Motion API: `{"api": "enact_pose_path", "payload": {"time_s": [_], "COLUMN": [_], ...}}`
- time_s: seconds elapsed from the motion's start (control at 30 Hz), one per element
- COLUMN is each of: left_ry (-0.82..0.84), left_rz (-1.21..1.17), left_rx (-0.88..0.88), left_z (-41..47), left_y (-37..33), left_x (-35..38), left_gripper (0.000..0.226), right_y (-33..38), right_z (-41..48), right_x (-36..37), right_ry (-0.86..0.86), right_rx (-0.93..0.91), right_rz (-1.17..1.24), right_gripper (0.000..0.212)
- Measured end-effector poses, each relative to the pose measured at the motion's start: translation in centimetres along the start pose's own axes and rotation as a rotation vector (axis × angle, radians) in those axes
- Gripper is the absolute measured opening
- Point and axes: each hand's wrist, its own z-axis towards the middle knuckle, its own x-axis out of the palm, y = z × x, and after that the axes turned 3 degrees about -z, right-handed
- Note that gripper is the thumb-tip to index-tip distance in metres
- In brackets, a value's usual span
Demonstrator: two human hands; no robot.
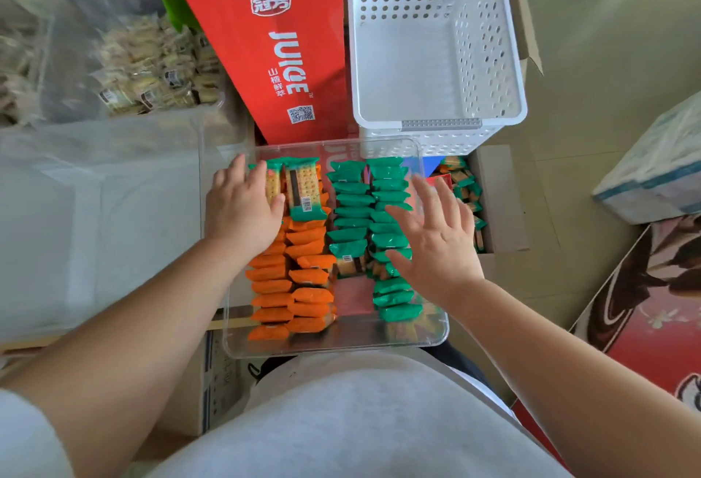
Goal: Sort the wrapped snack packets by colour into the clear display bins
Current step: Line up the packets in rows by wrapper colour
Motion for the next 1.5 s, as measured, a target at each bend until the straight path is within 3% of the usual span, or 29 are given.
{"api": "enact_pose_path", "payload": {"time_s": [0.1,0.2,0.37,0.63,0.83,0.97,1.17,1.5], "left_ry": [-0.010,-0.010,0.195,0.066,0.042,0.084,0.152,0.183], "left_rz": [0.151,0.138,0.077,-0.131,-0.087,-0.018,-0.096,-0.200], "left_rx": [0.066,0.165,0.239,0.140,0.092,0.085,0.078,0.043], "left_z": [1.1,1.4,1.1,1.6,2.3,2.6,2.1,2.4], "left_y": [-0.3,-0.3,-0.4,-1.1,-1.4,-1.3,-1.6,-1.5], "left_x": [-0.1,-0.3,1.0,0.8,1.3,1.4,1.4,0.6], "left_gripper": [0.063,0.065,0.057,0.038,0.070,0.079,0.086,0.068], "right_y": [1.2,2.9,3.5,2.2,3.7,5.3,4.3,3.8], "right_z": [1.4,2.7,3.4,3.1,3.9,4.7,6.0,7.1], "right_x": [-0.5,-0.6,-0.2,-1.6,-0.6,1.3,1.4,0.5], "right_ry": [0.062,0.307,0.443,0.416,0.274,0.204,0.303,0.338], "right_rx": [-0.256,-0.451,-0.491,-0.475,-0.504,-0.589,-0.658,-0.715], "right_rz": [-0.110,-0.140,-0.246,-0.247,-0.266,-0.231,-0.230,-0.367], "right_gripper": [0.062,0.064,0.050,0.043,0.034,0.043,0.035,0.037]}}
